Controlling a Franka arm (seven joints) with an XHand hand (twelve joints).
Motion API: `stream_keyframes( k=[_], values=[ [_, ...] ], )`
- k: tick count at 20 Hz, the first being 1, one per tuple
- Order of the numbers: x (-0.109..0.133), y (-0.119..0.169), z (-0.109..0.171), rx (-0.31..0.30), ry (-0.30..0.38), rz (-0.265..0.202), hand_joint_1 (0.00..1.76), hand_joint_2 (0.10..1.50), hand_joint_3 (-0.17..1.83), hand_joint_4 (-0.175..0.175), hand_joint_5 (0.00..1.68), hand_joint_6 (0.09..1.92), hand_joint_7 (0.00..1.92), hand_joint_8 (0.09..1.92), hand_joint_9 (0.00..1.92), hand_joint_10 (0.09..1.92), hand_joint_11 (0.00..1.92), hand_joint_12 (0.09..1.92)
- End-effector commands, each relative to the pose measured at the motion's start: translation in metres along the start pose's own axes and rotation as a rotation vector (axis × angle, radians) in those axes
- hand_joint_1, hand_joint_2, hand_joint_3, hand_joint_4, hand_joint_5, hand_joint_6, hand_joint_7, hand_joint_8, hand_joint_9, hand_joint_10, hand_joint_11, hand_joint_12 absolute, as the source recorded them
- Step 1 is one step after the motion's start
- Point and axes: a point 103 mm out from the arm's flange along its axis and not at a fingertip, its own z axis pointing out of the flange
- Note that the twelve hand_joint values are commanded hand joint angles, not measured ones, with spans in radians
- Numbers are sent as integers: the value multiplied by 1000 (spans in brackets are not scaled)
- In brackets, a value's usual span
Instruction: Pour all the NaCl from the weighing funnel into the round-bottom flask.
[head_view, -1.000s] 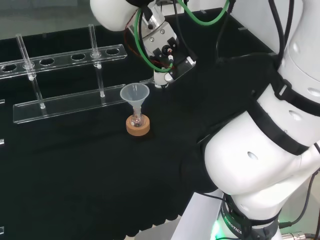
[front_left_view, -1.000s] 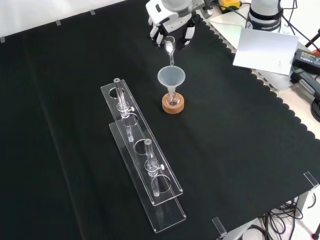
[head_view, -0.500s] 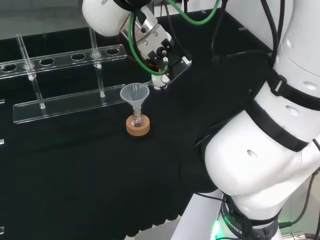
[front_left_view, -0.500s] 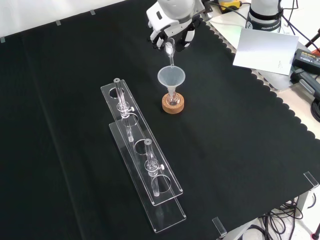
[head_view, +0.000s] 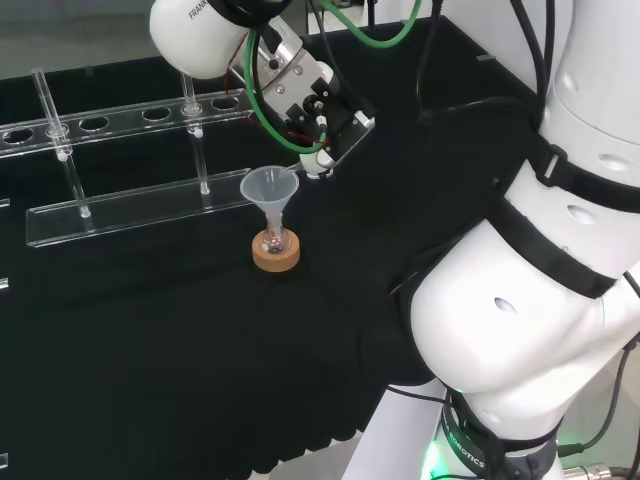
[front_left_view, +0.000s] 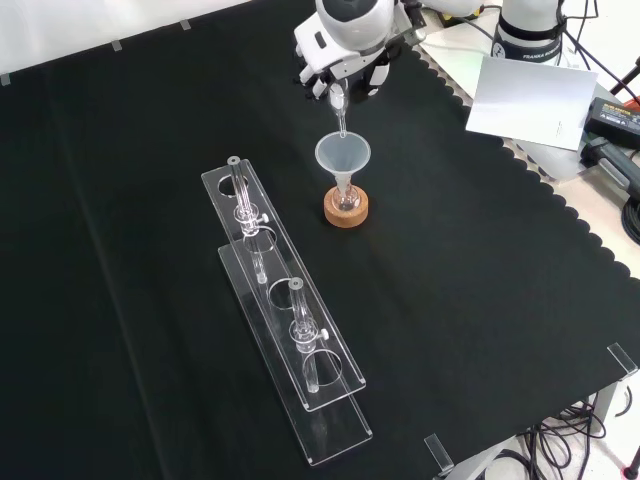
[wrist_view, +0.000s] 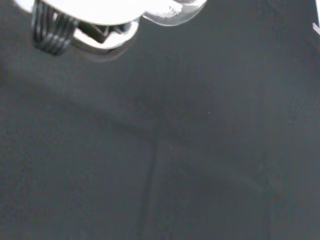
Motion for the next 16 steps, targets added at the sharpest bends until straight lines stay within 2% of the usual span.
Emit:
stream_keyframes(
  k=[1,16],
  values=[
    [3,-1,-2,-6,-49,12,1157,637,590,175,1449,307,895,566,1296,111,1067,895],
    [4,-1,-6,3,-97,22,1157,637,592,175,1448,309,896,566,1299,106,1079,891]
  ],
)
